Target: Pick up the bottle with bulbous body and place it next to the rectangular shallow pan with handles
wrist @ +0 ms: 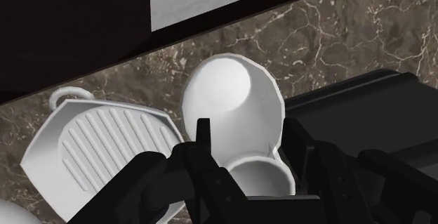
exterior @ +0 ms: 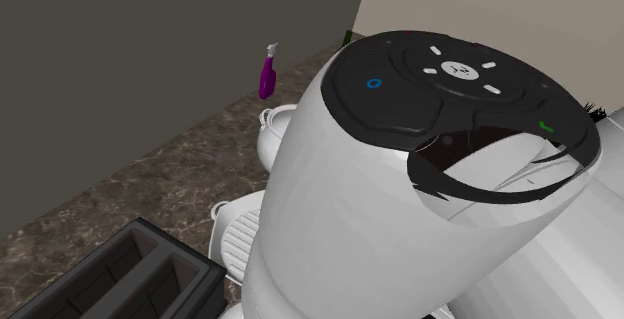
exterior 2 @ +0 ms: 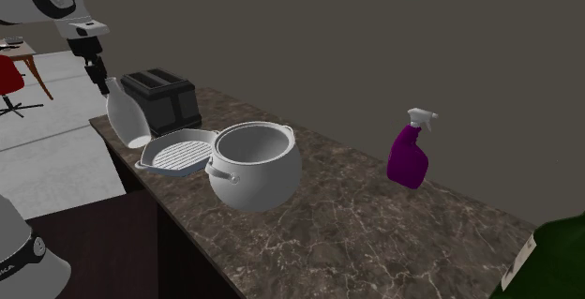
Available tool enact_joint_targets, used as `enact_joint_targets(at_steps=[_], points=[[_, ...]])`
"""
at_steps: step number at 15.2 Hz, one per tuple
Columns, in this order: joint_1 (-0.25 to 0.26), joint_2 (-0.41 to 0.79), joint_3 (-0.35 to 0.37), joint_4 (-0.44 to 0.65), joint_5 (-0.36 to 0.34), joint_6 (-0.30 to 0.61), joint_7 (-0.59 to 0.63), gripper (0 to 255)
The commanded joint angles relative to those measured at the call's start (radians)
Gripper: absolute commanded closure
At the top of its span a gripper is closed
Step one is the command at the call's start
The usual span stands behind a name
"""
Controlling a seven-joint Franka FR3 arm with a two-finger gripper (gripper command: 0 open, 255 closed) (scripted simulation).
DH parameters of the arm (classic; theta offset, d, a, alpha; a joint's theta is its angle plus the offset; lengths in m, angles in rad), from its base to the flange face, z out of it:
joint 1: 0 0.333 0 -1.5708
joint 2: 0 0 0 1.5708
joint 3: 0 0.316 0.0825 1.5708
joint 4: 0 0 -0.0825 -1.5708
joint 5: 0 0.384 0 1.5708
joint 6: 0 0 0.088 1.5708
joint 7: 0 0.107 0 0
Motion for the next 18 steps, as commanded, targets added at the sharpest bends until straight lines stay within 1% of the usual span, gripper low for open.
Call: enact_joint_targets(at_steps=[1, 2, 7, 11, 18], points=[[0.000, 0.000, 0.000, 0.000, 0.000, 0.000, 0.000, 255], [0.000, 0.000, 0.000, 0.000, 0.000, 0.000, 0.000, 0], [0.000, 0.000, 0.000, 0.000, 0.000, 0.000, 0.000, 0], [0.012, -0.057, -0.034, 0.087, 0.033, -0.132, -0.028, 0], [0.012, -0.057, -0.034, 0.087, 0.033, -0.132, -0.028, 0]])
